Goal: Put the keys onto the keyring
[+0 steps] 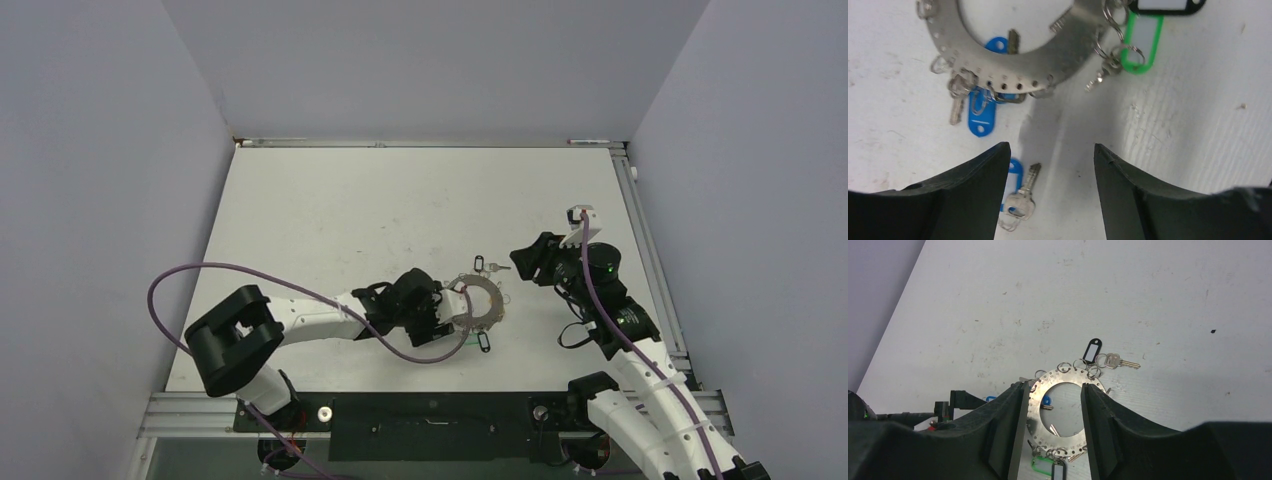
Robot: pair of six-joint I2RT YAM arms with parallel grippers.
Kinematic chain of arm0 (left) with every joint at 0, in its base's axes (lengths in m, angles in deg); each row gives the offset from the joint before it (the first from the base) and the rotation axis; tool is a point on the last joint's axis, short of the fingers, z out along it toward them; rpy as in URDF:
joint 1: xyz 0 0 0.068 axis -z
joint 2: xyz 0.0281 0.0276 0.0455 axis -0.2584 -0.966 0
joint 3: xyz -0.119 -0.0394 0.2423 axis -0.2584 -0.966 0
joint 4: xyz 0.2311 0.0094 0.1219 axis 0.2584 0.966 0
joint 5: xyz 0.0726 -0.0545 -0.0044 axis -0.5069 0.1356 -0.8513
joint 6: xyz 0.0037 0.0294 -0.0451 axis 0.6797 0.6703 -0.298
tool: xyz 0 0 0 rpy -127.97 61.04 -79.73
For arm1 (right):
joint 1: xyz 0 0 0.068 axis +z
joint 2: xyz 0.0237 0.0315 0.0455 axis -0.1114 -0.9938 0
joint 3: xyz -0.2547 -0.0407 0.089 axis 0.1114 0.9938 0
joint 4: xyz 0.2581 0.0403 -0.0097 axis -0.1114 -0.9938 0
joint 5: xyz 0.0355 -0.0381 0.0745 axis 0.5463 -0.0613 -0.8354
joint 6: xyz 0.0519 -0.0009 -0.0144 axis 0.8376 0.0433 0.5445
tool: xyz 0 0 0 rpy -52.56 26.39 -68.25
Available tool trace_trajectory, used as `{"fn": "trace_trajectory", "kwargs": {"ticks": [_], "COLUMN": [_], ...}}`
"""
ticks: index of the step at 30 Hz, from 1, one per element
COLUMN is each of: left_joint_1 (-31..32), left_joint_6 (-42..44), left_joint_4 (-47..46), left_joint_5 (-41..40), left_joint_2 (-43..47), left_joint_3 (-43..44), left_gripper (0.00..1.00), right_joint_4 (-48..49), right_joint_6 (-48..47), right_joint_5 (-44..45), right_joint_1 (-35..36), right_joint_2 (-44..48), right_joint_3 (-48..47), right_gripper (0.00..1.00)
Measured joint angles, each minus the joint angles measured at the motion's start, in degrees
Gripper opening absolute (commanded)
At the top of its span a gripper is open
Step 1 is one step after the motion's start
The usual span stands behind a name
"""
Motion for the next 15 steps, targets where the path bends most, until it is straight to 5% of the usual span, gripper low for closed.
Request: {"fn": "trace_trajectory", "kwargs": {"ticks": [8, 15], "left_joint_1": [0.63, 1.73], "left_joint_6": [3.26, 5.33], "left_joint_4": [-28.33, -49.79], "left_joint_5": [3.41, 2.03], "left_joint_2": [5.4, -1.27], "left_joint_3": [-20.44, -25.38], "left_gripper": [0.52, 0.49], "right_joint_4": [-0.11, -0.11], "right_joint_6": [0.0, -0.02], "right_joint_5": [-0.02, -0.04], "right_joint_1": [0.0, 0.0], "right_joint_2": [0.35, 0.35], "right_joint_3": [0.07, 0.07], "right_gripper": [0.44, 0.44]}}
